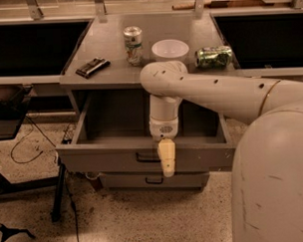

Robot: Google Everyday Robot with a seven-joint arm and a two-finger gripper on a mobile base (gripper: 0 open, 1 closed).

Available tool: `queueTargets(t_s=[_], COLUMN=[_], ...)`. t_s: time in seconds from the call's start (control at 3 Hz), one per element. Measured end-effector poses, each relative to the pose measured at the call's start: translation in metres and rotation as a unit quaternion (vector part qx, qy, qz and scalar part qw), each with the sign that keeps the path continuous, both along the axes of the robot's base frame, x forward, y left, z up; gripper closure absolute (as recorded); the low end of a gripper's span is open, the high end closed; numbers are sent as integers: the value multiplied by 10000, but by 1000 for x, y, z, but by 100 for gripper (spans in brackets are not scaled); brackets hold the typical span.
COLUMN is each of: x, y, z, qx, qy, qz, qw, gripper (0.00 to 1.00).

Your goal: Open top drawer

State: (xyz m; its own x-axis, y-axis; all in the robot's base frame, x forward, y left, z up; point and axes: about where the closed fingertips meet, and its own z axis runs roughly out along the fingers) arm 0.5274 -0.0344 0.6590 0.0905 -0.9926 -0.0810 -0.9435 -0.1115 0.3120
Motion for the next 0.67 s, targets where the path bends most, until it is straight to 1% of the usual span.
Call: queueTargets(t_s=[0.33, 0.67], x=[-16, -35], y=[-12, -25], z=[-6, -3], qx=[-251, -548], qy=[322, 510], qz=[225, 360], qw=[9989, 9965], gripper=[0, 0])
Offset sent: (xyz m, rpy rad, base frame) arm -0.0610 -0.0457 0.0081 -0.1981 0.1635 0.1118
